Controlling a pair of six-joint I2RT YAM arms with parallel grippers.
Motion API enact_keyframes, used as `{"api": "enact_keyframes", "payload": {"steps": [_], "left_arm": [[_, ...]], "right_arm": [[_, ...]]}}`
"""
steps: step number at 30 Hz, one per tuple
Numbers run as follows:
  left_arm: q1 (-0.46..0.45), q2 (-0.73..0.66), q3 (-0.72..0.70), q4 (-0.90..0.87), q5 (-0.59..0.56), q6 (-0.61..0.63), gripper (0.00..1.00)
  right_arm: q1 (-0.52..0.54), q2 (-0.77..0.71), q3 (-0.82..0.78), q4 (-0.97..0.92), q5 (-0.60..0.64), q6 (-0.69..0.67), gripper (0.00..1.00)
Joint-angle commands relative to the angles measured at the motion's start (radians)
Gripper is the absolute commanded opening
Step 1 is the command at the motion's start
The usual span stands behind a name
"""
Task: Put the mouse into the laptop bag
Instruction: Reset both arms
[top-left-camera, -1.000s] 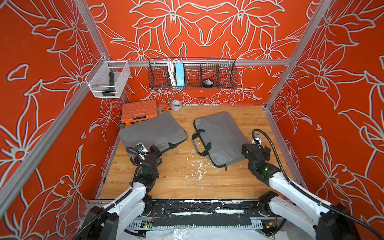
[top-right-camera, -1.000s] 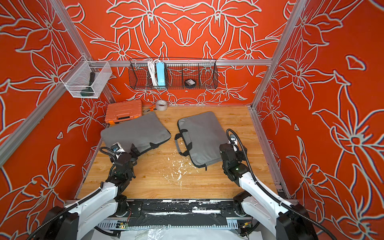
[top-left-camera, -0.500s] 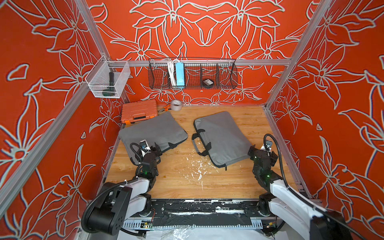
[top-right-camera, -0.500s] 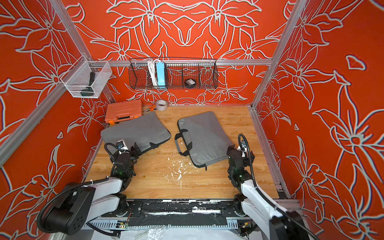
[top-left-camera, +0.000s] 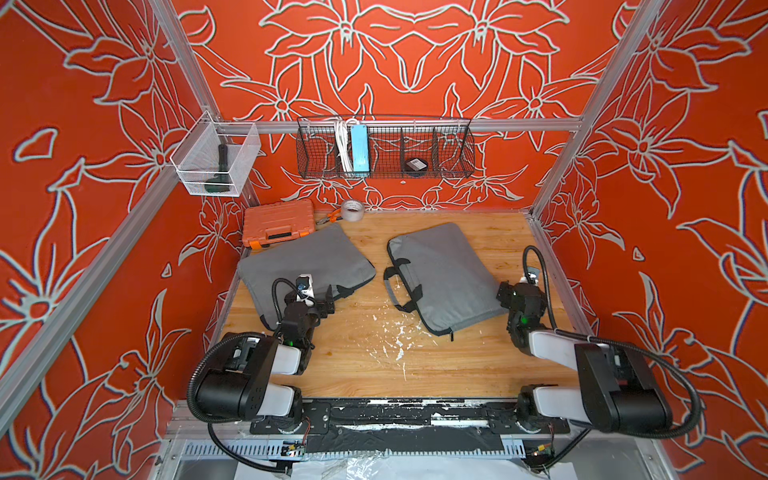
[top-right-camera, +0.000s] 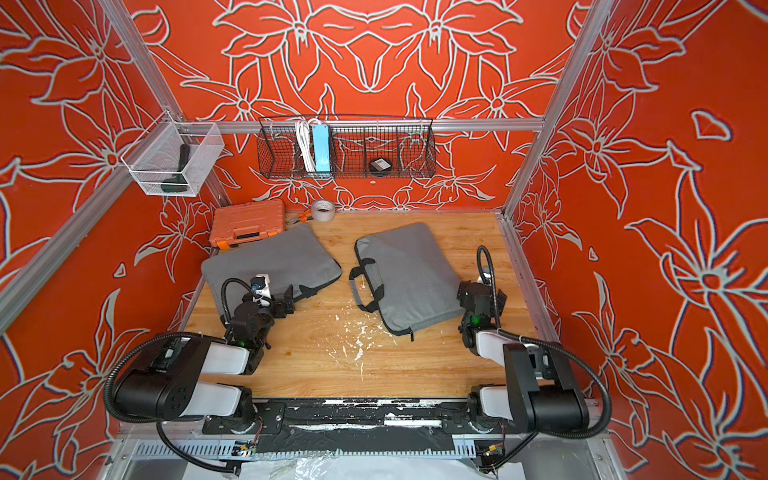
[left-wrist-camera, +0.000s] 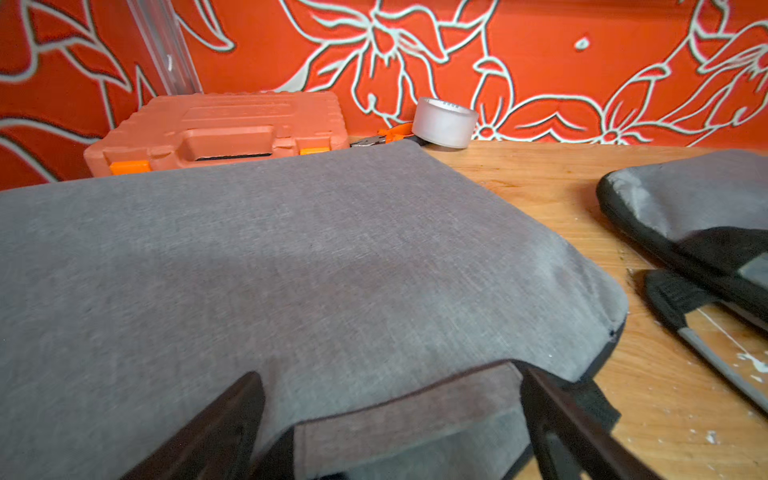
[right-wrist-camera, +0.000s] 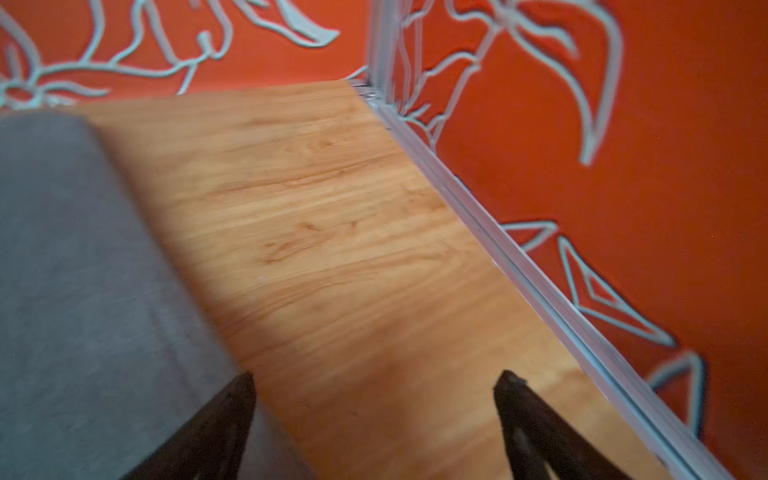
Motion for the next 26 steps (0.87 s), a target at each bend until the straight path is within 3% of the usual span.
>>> {"api": "enact_keyframes", "payload": {"steps": [1,3,26], "left_arm": [[0.005,-0.001,0.012,0.039,0.043,0.02,0.97],[0.006,0.0,0.011,0.036,0.044,0.02,0.97],[0.006,0.0,0.011,0.038,0.045,0.019,0.97]], "right_arm": [[0.016,0.032,-0.021,0.115,-0.162,-0.091,0.87],[0.016,0.028,-0.01,0.088,-0.144,-0.082,0.99],[0.019,0.033,-0.006,0.086,-0.141,-0.085,0.99]]}}
